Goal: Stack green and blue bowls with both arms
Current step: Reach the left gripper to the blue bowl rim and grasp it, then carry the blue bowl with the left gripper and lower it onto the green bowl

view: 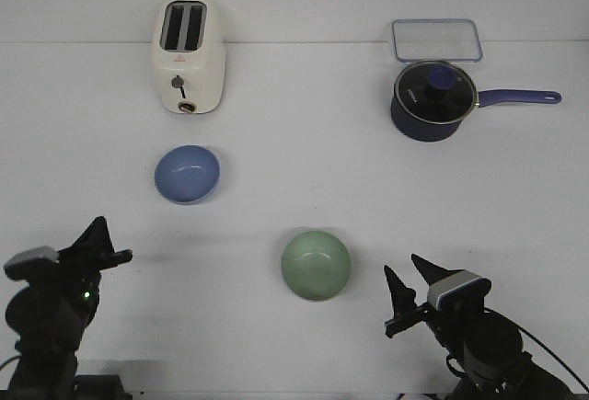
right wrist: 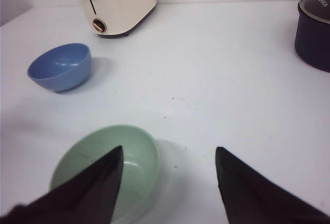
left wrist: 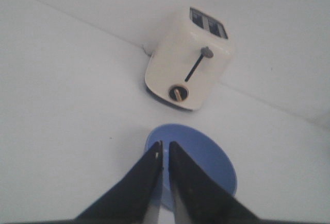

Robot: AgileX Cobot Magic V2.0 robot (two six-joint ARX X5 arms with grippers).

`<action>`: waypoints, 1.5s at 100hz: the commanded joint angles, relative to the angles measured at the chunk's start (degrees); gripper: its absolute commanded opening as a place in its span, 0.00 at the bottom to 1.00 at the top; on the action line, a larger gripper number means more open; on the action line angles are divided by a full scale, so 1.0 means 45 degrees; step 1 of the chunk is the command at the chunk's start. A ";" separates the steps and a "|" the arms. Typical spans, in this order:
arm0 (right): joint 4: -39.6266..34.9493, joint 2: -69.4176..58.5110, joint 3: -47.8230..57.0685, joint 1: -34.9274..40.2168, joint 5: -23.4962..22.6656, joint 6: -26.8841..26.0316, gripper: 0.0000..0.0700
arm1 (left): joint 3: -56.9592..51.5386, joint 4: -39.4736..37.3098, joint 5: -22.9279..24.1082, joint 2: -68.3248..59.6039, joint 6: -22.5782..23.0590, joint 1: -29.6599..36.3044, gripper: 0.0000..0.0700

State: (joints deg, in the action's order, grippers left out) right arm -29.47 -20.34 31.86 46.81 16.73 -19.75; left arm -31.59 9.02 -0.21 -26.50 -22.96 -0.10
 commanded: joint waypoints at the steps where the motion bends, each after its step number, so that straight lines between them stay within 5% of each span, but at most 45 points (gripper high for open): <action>1: 0.0160 0.0010 0.0029 0.0107 0.0058 0.0117 0.53 | -0.1846 0.1175 -0.0559 -0.2764 0.1598 0.0024 0.39; 6: 0.0160 0.0010 0.0029 0.0107 0.0058 0.0117 0.53 | -0.3031 0.2035 -0.0797 -0.4386 0.1889 0.0024 0.63; 10: 0.0160 0.0010 0.0029 0.0107 0.0058 0.0117 0.53 | -0.3886 0.2662 -0.0865 -0.5586 0.2055 0.0029 0.71; 28: 0.0165 0.0010 0.0029 0.0112 0.0058 0.0117 0.53 | -0.6426 0.3691 -0.0928 -1.0069 0.2302 0.0024 0.71; 64: 0.0204 0.0010 0.0029 0.0107 0.0340 0.0112 0.53 | -0.7762 0.2249 -0.1297 -1.4974 0.2317 0.0121 0.71; 70: 0.0204 0.0010 0.0029 0.0107 0.0345 0.0112 0.53 | -0.7762 0.1996 -0.1297 -1.5329 0.2317 0.0126 0.66; 100: 0.0529 0.0010 0.0029 0.0107 0.0393 0.0112 0.53 | -0.7762 0.1613 -0.1297 -1.6043 0.2327 0.0350 0.00; 126: 0.0525 0.0010 0.0029 0.0107 0.0393 0.0121 0.53 | -0.7805 0.1690 -0.1336 -1.4392 0.2375 0.0597 0.01; 150: 0.0486 0.0010 0.0029 0.0107 0.0408 0.0389 0.53 | -0.7805 0.2705 -0.2467 -1.1268 0.2356 0.1904 0.01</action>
State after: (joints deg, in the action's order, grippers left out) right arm -27.68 -20.34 31.86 46.83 18.26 -19.25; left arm -65.60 19.77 -10.26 -78.54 -12.80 6.09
